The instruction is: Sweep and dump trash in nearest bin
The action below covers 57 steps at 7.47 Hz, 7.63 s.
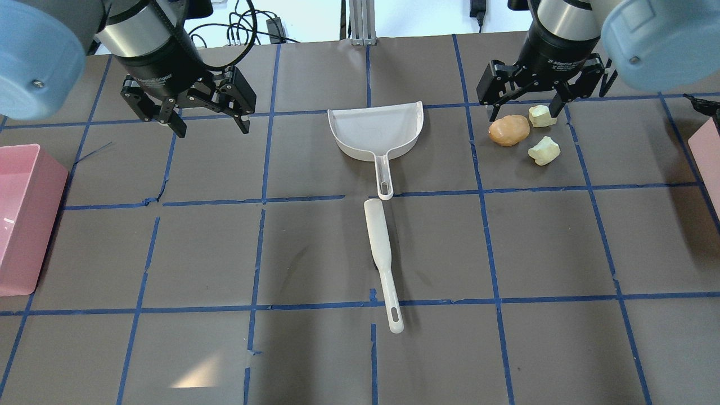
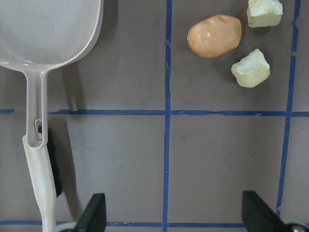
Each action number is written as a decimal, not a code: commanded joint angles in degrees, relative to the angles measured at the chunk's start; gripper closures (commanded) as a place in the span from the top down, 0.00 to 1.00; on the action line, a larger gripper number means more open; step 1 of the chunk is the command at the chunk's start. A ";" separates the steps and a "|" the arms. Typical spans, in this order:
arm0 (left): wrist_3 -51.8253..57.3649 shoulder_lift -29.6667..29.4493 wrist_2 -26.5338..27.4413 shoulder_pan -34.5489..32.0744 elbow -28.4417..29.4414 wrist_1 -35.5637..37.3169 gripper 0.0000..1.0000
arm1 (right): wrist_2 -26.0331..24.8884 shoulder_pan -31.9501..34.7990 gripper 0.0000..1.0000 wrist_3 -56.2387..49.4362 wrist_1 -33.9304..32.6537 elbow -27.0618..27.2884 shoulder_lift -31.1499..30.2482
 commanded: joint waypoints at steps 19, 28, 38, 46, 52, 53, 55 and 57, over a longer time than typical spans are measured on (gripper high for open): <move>0.52 -0.44 -0.80 -3.98 0.35 4.48 1.00 | 1.76 17.84 1.00 19.95 -21.43 7.19 16.70; 0.78 -0.17 -0.28 -3.98 0.09 4.92 1.00 | 1.76 19.69 1.00 19.60 -32.17 8.27 21.44; 0.78 -0.18 -0.28 -3.89 0.09 5.01 1.00 | 1.67 18.81 0.24 18.11 -32.52 8.01 21.97; -8.47 -1.49 -0.02 -13.86 -4.10 4.65 0.97 | 1.67 -5.05 0.21 -8.88 -15.16 2.11 8.55; -32.24 -9.72 -0.46 -32.25 -22.31 24.38 0.95 | -1.93 -38.16 0.21 -68.35 0.24 3.08 2.99; -33.57 -12.89 -0.72 -33.58 -22.24 27.65 0.95 | -2.02 -43.37 0.21 -76.82 0.61 4.48 2.99; -36.04 -18.52 -0.29 -36.65 -21.97 33.29 0.95 | -1.85 -45.70 0.21 -80.68 -0.26 6.50 2.90; -34.74 -18.47 -0.11 -37.11 -22.59 33.84 0.31 | -1.76 -45.62 0.22 -81.81 -0.35 6.69 2.64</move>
